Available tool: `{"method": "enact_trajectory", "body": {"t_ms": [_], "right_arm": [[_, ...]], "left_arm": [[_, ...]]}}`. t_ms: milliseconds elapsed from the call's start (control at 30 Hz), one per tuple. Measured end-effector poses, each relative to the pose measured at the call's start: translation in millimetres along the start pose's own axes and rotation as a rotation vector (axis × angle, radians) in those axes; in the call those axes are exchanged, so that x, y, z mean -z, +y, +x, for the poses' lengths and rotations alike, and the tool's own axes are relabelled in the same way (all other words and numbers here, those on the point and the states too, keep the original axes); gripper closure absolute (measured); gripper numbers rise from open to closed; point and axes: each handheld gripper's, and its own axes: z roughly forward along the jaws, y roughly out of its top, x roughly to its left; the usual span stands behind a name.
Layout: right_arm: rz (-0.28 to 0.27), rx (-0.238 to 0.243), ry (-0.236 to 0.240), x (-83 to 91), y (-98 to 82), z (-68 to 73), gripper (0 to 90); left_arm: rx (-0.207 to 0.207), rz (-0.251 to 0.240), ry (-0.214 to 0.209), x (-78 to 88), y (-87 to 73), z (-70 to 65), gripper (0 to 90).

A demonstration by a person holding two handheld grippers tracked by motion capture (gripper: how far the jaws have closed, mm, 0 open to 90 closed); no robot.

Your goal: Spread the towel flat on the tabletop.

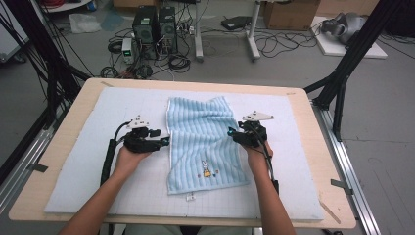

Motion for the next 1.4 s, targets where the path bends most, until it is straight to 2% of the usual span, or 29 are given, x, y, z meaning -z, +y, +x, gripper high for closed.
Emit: {"method": "enact_trajectory", "body": {"t_ms": [100,233,300,400,467,500,567,600,667,767,800,867,933,967,1000,1100,1200,1267,1300,1367,1400], "right_arm": [[-0.026,0.006,0.03,17.8,-5.4,3.6,46.8],[-0.014,0.019,0.067,34.5,-20.9,10.7,46.7],[-0.002,0.016,0.075,39.7,-29.5,12.4,46.8],[0.004,-0.008,0.074,45.0,-41.4,13.5,46.7],[0.001,-0.029,0.08,46.9,-48.5,14.9,46.6],[0.005,-0.03,0.085,46.9,-52.0,16.0,46.6],[0.01,-0.027,0.091,46.2,-55.6,17.1,46.4],[0.018,-0.03,0.091,46.3,-56.4,18.3,46.3],[0.014,-0.031,0.092,47.2,-57.1,20.1,46.4],[0.011,-0.029,0.091,45.7,-57.7,21.6,46.4],[0.013,-0.028,0.09,44.6,-58.1,21.7,46.4],[0.021,-0.035,0.094,43.3,-58.8,22.7,46.3],[0.018,-0.033,0.099,42.6,-58.6,23.9,46.4],[0.014,-0.031,0.1,42.4,-58.4,24.6,46.4],[0.013,-0.028,0.102,42.4,-58.1,25.3,46.6],[0.017,-0.032,0.133,41.6,-57.3,29.9,50.6],[0.025,-0.01,0.182,37.9,-56.0,38.3,54.2],[0.045,0.011,0.207,32.5,-56.0,44.4,58.9],[0.075,0.032,0.183,27.8,-56.6,48.6,62.1],[0.12,0.048,0.153,22.5,-55.6,51.5,76.2],[0.112,0.062,0.131,22.7,-54.7,52.3,87.2]], "left_arm": [[0.02,-0.007,-0.046,0.0,-4.8,-5.7,43.3],[0.01,0.023,-0.051,-7.7,-7.2,-14.4,44.2],[-0.037,0.058,-0.033,-14.5,-7.1,-18.5,51.1],[-0.087,0.123,0.003,-23.4,-5.6,-24.1,68.9],[-0.113,0.115,0.014,-24.3,-3.7,-25.0,79.9],[-0.121,0.113,0.037,-24.3,-2.8,-25.2,86.9],[-0.152,0.12,0.097,-23.1,-0.3,-20.7,88.2],[-0.137,0.099,0.132,-21.6,0.2,-15.1,88.4],[-0.082,0.071,0.144,-19.0,0.2,-4.5,88.5],[-0.037,0.058,0.173,-16.8,-0.4,10.1,88.4],[-0.011,0.049,0.179,-16.5,-0.8,13.0,88.3],[0.003,0.031,0.201,-15.0,-0.8,13.6,85.0],[0.041,0.021,0.188,-12.8,-0.5,13.5,62.8],[0.048,0.021,0.178,-11.0,-0.6,13.3,54.1],[0.047,0.018,0.173,-8.5,-1.0,12.3,50.0],[0.037,0.0,0.153,0.5,-3.7,9.7,44.7],[0.029,-0.01,0.132,10.3,-8.6,8.6,44.4],[0.025,-0.014,0.109,17.0,-12.6,8.0,43.9],[0.025,-0.017,0.106,18.5,-13.9,7.0,43.9],[0.011,-0.008,0.101,22.4,-16.1,5.8,43.9],[0.006,-0.006,0.099,24.2,-17.0,4.6,43.9]]}}
